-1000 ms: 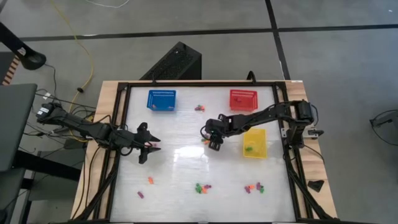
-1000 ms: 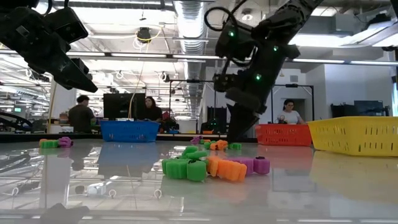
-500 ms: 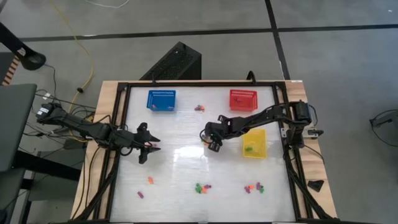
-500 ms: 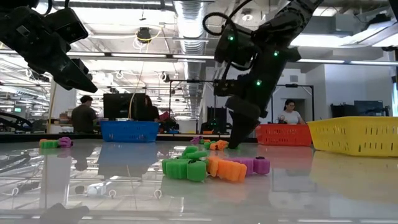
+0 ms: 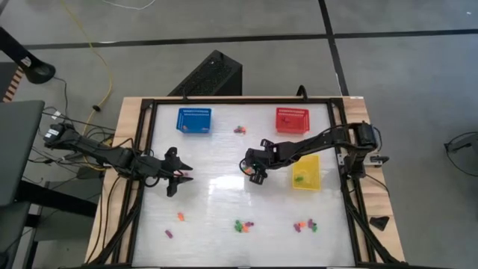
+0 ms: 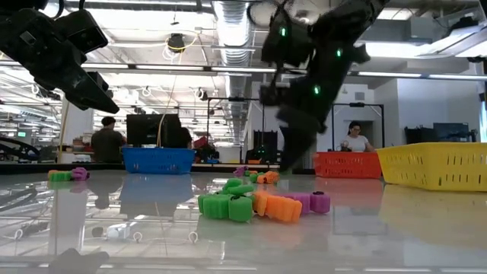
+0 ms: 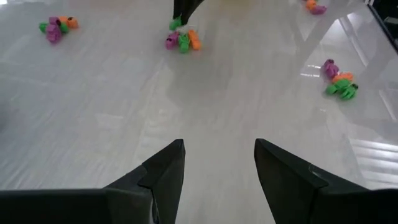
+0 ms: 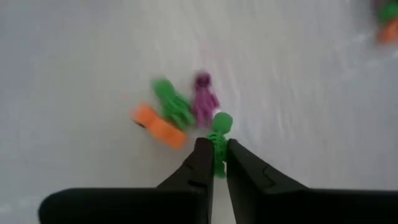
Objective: Sort Halloween decoration
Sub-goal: Put the green skeleton toy into the yellow bin
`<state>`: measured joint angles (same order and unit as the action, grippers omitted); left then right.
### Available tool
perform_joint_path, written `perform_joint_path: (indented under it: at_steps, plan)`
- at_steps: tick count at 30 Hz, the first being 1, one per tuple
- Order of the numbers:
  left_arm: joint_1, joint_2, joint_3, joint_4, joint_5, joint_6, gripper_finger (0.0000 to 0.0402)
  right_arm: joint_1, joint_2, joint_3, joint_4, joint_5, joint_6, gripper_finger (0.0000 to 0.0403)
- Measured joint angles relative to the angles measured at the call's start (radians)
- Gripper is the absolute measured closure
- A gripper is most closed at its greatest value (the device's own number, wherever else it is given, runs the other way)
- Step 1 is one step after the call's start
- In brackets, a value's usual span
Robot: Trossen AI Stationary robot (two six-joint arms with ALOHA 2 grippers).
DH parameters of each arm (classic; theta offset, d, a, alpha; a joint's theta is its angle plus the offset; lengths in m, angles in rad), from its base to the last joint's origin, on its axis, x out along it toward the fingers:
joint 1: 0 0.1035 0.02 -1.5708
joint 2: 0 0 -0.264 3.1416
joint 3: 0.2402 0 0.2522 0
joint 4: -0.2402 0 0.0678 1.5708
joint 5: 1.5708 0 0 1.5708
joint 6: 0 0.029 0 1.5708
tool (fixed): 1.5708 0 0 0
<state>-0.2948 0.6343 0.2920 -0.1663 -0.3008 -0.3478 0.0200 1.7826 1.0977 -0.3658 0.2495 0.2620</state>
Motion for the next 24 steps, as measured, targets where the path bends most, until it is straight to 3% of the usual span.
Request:
perform_joint_path:
  at_steps: [11, 16, 24]
  plan:
    - [0.000, 0.000, 0.000, -0.001, -0.053, 0.013, 0.0219, 0.127, -0.074, 0.004, 0.001, 0.014, 0.061, 0.0366]
    - [0.000, 0.000, 0.000, -0.001, -0.054, 0.018, 0.0219, 0.200, -0.075, 0.004, -0.001, 0.086, 0.089, 0.0382]
    - [0.000, 0.000, 0.000, 0.000, -0.100, 0.011, 0.0219, 0.245, -0.076, 0.004, -0.016, 0.229, 0.074, 0.0332]
